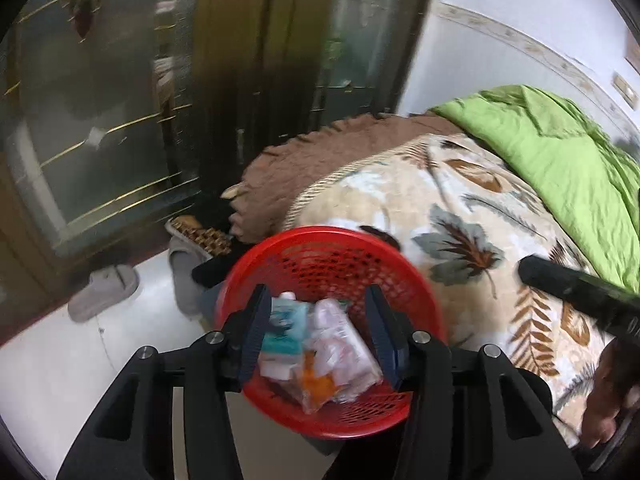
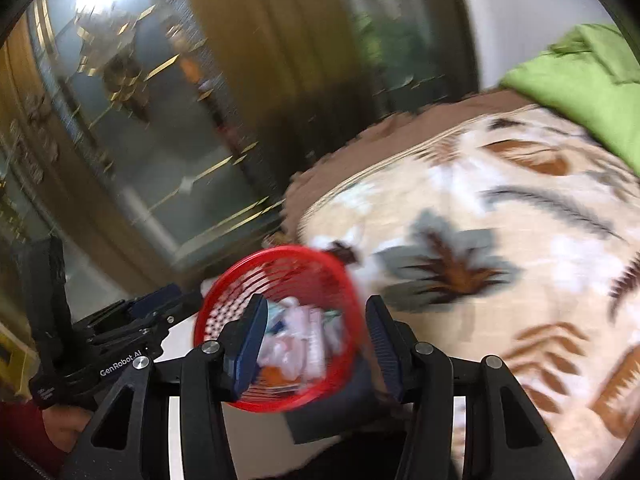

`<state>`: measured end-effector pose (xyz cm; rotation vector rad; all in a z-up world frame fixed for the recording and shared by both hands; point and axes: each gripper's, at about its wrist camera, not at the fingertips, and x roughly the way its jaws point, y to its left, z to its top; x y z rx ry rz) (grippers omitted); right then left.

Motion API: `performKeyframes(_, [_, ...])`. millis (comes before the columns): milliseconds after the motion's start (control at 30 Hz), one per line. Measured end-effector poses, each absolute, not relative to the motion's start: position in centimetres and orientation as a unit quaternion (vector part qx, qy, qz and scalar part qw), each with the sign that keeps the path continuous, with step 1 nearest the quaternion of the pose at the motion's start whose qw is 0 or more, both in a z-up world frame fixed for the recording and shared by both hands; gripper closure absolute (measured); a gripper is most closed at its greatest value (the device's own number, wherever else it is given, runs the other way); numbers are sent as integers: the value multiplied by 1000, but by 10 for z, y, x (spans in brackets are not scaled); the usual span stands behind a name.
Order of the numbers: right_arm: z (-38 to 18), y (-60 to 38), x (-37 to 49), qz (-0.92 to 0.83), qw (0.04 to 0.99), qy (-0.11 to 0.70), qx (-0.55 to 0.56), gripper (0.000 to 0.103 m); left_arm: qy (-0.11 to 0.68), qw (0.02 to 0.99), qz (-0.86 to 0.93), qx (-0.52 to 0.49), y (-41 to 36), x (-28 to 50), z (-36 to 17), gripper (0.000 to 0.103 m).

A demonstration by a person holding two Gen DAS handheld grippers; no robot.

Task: Collect trash
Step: 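Carry both items over the red wastebasket and open both grippers, then move both open grippers back over the bed toward the last items, then grasp the red box with the right gripper while the left grasps the white bottle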

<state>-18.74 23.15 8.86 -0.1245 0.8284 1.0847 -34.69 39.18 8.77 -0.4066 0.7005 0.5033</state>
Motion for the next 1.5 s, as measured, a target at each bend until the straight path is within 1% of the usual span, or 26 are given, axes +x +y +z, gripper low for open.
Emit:
performKeyframes(167, [101, 155, -163, 443, 810, 383, 6, 48, 349, 906, 176, -164, 355, -315, 89, 56])
performKeyframes(367, [98, 51, -138, 343, 859, 375, 60, 48, 361, 922, 81, -115, 289, -268, 104, 56])
performKeyframes(567, [85, -77, -95, 200, 886, 373, 188, 48, 373, 925, -30, -66, 209, -208, 130, 55])
performKeyframes(667, [68, -128, -77, 137, 884, 373, 246, 48, 379, 921, -69, -59, 174, -178, 137, 55])
performKeyframes(833, [42, -198, -36, 52, 860, 374, 344, 48, 402, 908, -110, -33, 120, -124, 132, 55])
performKeyframes(933, [27, -220, -6, 36, 838, 384, 387, 48, 419, 899, -127, -20, 96, -94, 125, 55])
performKeyframes(1100, [3, -217, 44, 30, 813, 403, 420, 48, 431, 892, -137, -8, 77, -52, 116, 55])
performKeyframes(1133, [-3, -215, 53, 32, 807, 408, 425, 50, 434, 891, -136, -4, 74, -41, 115, 55])
performKeyframes(1167, [-10, -214, 60, 32, 801, 412, 433, 56, 436, 889, -139, -4, 71, -33, 113, 55])
performKeyframes(1200, [-17, -214, 63, 33, 795, 415, 442, 66, 438, 888, -140, -5, 69, -23, 111, 55])
performKeyframes(1233, [-23, -213, 68, 40, 791, 414, 449, 74, 440, 887, -139, -5, 66, -14, 109, 54])
performKeyframes(1267, [-27, -214, 70, 41, 793, 414, 444, 89, 442, 886, -139, -4, 64, -8, 107, 53])
performKeyframes(1300, [-27, -215, 70, 42, 795, 412, 443, 92, 445, 884, -143, -1, 59, 3, 105, 49])
performKeyframes(1367, [-19, -221, 67, 57, 793, 395, 460, 98, 450, 881, -146, 1, 49, 19, 101, 46])
performKeyframes(1400, [-14, -224, 65, 56, 800, 384, 457, 99, 451, 880, -149, 1, 43, 28, 98, 44])
performKeyframes(1500, [16, -233, 52, 24, 840, 348, 416, 99, 464, 871, -160, 0, 17, 57, 87, 44])
